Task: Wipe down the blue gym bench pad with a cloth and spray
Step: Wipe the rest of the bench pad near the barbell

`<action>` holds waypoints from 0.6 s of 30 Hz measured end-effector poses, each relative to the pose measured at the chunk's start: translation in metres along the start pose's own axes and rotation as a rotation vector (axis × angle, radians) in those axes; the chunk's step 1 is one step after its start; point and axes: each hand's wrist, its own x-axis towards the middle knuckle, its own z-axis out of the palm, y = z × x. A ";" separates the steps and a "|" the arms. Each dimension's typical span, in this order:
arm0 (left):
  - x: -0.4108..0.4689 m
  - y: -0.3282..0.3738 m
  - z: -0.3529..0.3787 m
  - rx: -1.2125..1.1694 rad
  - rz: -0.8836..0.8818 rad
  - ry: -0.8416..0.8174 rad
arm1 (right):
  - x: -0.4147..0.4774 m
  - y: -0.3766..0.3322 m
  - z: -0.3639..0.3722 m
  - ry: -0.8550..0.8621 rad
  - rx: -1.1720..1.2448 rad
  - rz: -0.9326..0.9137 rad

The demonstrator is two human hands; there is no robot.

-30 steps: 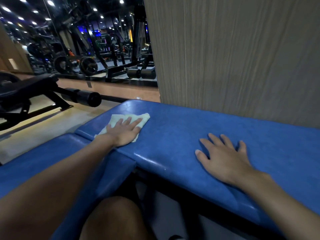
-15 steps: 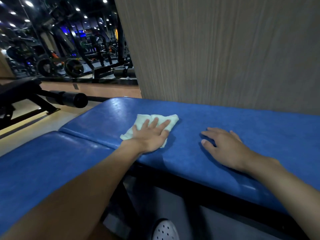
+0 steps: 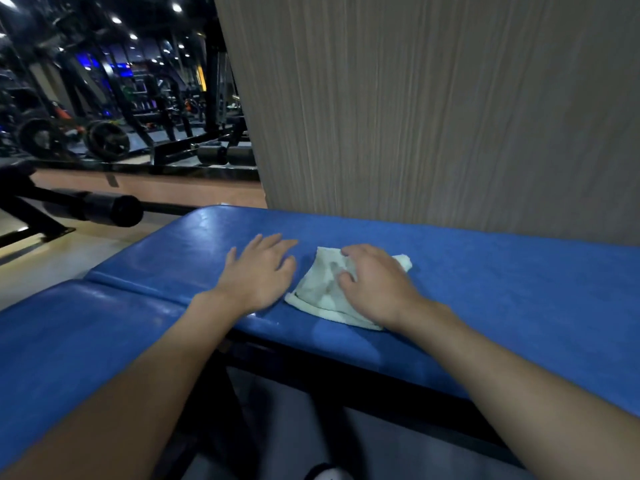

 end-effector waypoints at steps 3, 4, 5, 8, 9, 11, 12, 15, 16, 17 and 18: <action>0.000 -0.026 0.015 0.012 -0.075 -0.114 | 0.015 -0.017 0.028 -0.145 -0.137 0.017; 0.000 -0.029 0.018 0.025 -0.069 -0.126 | 0.019 -0.017 0.034 -0.215 -0.212 0.031; 0.001 -0.029 0.020 0.035 -0.064 -0.127 | 0.021 -0.014 0.037 -0.275 -0.278 0.040; 0.004 -0.022 0.020 0.024 -0.044 -0.127 | 0.020 -0.002 0.033 -0.348 -0.352 0.054; 0.005 -0.018 0.021 0.019 -0.023 -0.131 | 0.018 0.005 0.029 -0.350 -0.357 0.062; 0.006 -0.008 0.024 0.028 0.038 -0.132 | 0.011 0.021 0.018 -0.356 -0.351 0.081; 0.006 -0.002 0.026 0.045 0.069 -0.132 | 0.006 0.031 0.012 -0.356 -0.347 0.093; 0.008 0.014 0.036 0.113 0.092 -0.167 | -0.012 0.056 -0.004 -0.330 -0.362 0.123; 0.007 0.019 0.038 0.140 0.086 -0.190 | -0.018 0.064 -0.009 -0.320 -0.369 0.131; 0.006 0.024 0.041 0.167 0.081 -0.215 | -0.025 0.070 -0.014 -0.313 -0.373 0.137; 0.005 0.029 0.043 0.190 0.081 -0.231 | -0.032 0.077 -0.019 -0.308 -0.375 0.146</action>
